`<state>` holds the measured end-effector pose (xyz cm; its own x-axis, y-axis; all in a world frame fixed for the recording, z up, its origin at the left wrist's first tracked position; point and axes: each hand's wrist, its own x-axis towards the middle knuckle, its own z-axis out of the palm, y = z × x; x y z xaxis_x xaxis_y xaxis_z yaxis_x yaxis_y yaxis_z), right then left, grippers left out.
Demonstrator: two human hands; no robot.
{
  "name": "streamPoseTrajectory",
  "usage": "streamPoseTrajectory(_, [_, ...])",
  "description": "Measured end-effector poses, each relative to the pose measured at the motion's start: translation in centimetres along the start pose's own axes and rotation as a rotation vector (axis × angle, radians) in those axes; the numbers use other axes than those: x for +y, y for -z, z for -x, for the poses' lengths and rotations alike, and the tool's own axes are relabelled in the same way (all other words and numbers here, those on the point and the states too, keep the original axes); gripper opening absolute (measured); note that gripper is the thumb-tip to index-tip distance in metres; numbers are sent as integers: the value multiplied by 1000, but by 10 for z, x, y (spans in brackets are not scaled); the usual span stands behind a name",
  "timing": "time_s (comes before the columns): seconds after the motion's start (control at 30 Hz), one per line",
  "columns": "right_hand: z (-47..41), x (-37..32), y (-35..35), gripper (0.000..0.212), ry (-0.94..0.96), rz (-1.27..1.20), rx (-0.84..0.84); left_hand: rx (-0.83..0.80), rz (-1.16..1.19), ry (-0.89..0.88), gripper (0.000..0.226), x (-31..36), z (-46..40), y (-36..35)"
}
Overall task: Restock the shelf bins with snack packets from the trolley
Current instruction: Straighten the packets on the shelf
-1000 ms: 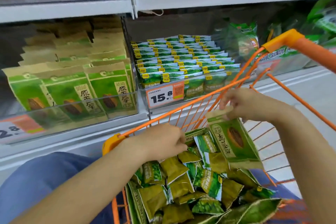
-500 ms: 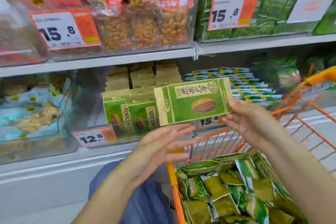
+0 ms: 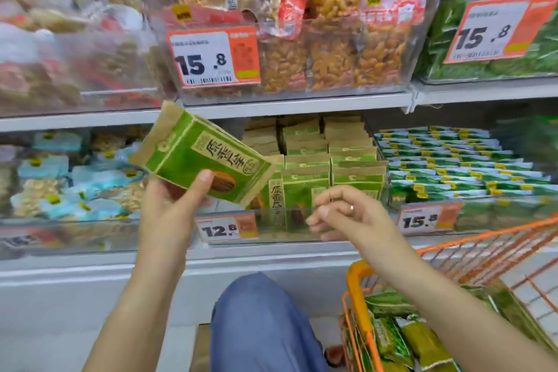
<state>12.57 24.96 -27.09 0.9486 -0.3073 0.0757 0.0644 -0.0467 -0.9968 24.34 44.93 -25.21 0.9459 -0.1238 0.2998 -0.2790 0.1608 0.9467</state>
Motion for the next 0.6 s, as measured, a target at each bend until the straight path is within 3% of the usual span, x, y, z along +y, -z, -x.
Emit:
streamPoseTrajectory(0.13, [-19, -9, 4, 23, 97, 37, 112, -222, -345, -127, 35, -18, -36, -1])
streamPoseTrajectory(0.23, [-25, -8, 1, 24, 130, 121, 131, -339, -464, -40, 40, -43, -52, -12])
streamPoseTrajectory(0.4, [-26, 1, 4, 17, 273, 449, 194, -402, -1010, 80, 46, -68, -51, -18])
streamPoseTrajectory(0.47, [-28, 3, 7, 15, 414, 646, 266, -428, -881, 236, 58, -64, -55, -14])
streamPoseTrajectory(0.53, [-34, 10, 13, 17, 570, 857, 330, -393, -493, 453, 72, -55, -63, -17])
streamPoseTrajectory(0.6, [-43, 19, 19, 25, 633, 1040, 320, -251, -191, 590, 72, -61, -80, -27])
